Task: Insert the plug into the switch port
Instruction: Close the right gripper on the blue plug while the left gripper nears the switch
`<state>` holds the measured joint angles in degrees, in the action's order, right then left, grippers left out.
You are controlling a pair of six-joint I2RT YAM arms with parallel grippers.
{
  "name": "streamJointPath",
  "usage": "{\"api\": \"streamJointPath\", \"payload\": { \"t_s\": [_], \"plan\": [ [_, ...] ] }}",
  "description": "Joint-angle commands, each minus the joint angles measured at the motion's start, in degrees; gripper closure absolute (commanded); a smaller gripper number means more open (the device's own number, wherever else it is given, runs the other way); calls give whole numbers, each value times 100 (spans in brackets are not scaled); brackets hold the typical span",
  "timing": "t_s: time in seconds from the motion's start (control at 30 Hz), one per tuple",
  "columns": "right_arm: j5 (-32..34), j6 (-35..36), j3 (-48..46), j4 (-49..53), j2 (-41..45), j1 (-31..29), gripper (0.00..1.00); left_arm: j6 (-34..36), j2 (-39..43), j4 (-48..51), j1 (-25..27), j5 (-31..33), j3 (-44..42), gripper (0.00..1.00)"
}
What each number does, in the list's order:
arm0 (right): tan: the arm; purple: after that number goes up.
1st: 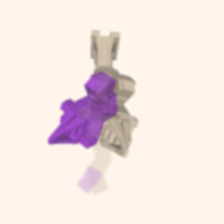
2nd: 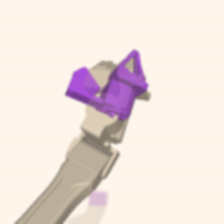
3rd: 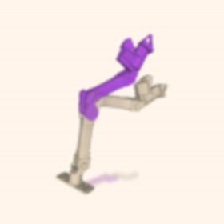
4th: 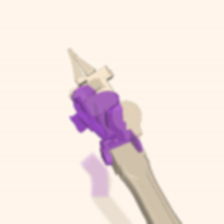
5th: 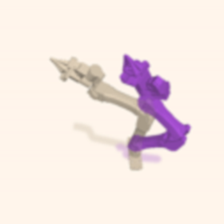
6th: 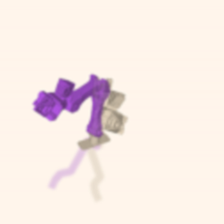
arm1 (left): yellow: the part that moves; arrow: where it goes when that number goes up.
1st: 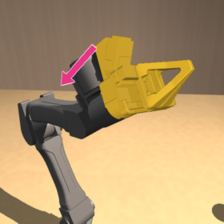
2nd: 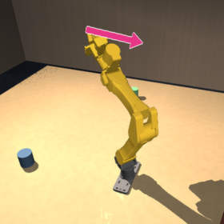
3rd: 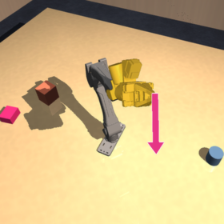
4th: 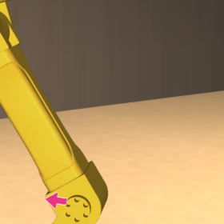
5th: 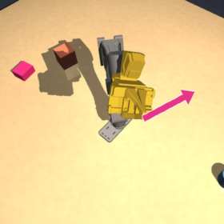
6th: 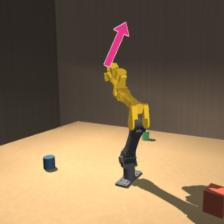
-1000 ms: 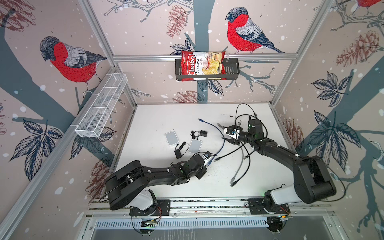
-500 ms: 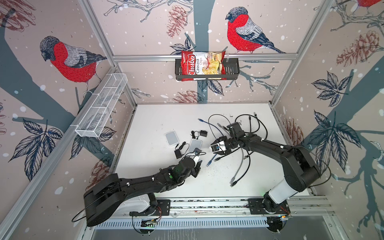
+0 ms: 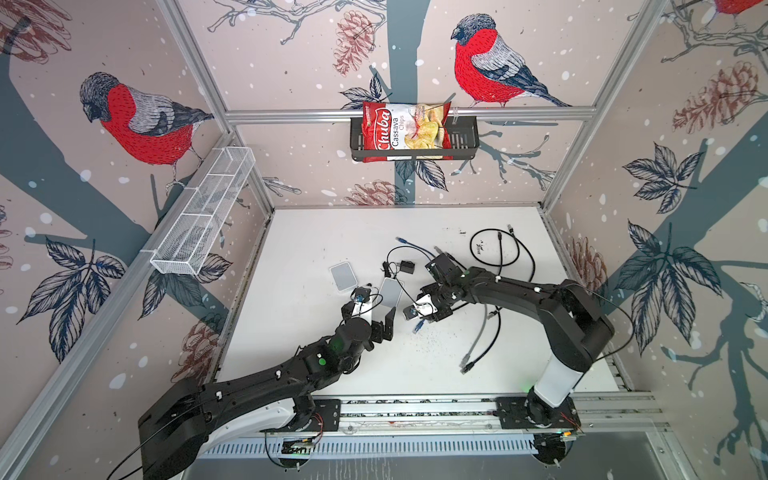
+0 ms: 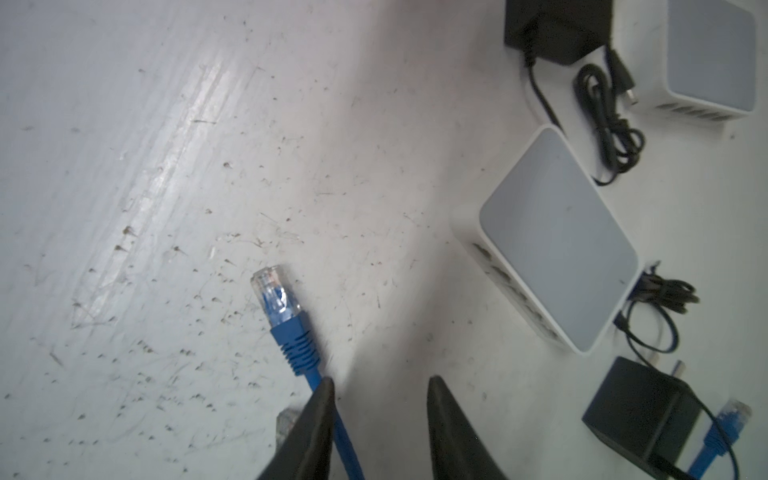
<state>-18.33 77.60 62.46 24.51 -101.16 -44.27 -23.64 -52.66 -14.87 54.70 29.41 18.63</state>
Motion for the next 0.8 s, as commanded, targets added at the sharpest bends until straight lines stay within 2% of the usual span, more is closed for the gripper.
{"api": "streamJointPath", "payload": {
  "t_s": [0.0, 0.3, 0.77],
  "plan": [
    [525, -235, 175, 566, -156, -148, 62, -539, -72, 502, -315, -128, 193, 2],
    [879, -235, 228, 652, -179, -408, 62, -774, 68, 403, -433, 115, -59, 2],
    [835, -211, 91, 539, -306, -661, 63, -767, 397, 424, -487, 299, -277, 2]
  ]
}}
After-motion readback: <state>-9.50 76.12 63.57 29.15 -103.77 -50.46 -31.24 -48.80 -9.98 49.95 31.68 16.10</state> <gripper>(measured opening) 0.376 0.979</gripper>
